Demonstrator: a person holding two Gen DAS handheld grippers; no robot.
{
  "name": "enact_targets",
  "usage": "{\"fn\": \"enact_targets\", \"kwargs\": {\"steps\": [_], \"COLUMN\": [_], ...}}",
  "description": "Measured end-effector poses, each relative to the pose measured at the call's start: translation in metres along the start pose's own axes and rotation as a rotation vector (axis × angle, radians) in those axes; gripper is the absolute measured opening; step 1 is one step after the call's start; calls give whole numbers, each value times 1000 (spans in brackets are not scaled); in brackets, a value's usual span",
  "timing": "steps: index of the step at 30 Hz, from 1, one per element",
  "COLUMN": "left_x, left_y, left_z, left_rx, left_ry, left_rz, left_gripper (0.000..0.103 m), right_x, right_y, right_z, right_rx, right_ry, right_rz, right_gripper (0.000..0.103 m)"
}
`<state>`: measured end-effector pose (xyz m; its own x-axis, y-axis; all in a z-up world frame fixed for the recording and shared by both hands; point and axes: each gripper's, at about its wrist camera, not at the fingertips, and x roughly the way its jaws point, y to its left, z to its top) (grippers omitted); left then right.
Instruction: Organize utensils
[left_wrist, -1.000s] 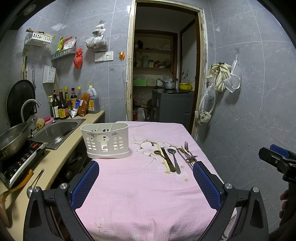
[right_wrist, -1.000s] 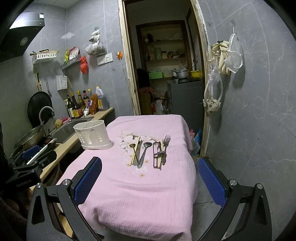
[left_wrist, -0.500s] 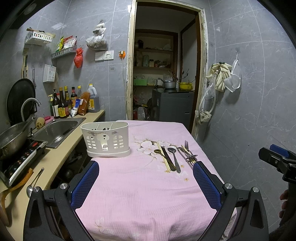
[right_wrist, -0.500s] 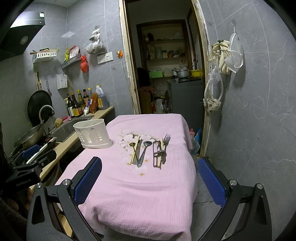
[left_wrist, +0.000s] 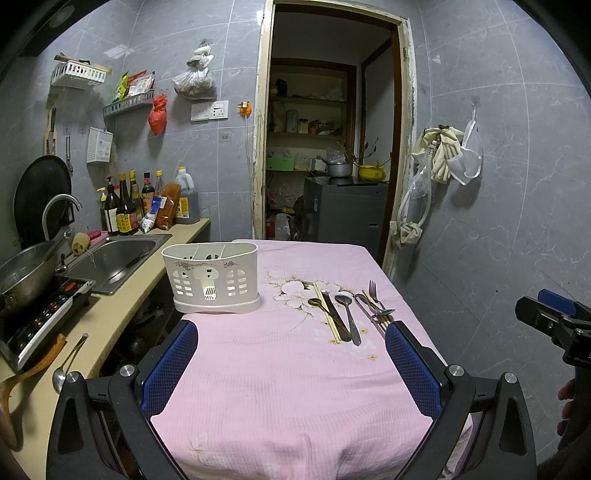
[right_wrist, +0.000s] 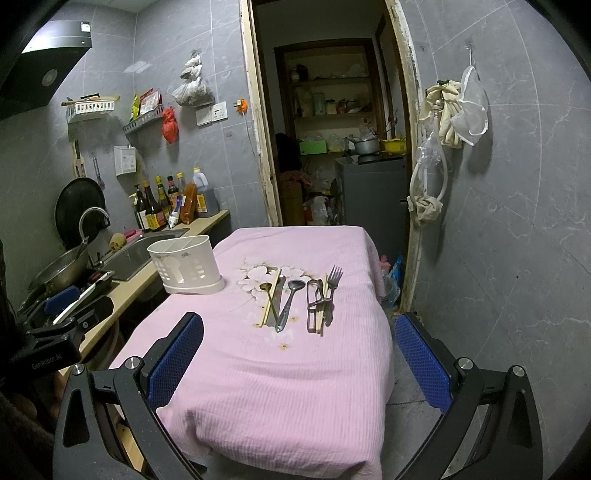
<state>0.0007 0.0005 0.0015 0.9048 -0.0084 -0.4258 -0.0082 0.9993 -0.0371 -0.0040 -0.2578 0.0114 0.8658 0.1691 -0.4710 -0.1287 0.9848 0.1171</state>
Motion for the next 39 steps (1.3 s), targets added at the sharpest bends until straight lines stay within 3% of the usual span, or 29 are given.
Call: {"fn": "enact_targets", "kwargs": {"steps": [27, 39], "left_x": [1, 22], "left_y": [1, 17], "left_z": [-2, -11], "left_rx": [-5, 6], "left_ry": [0, 45], "left_rz": [-1, -18], "left_gripper": [102, 102], "right_x": [3, 14], "right_y": [2, 17], "right_z": [-8, -9], "right_rx": [-4, 14], "right_ry": [16, 49], "right_rz": [-3, -19], "right_gripper": [102, 102]}}
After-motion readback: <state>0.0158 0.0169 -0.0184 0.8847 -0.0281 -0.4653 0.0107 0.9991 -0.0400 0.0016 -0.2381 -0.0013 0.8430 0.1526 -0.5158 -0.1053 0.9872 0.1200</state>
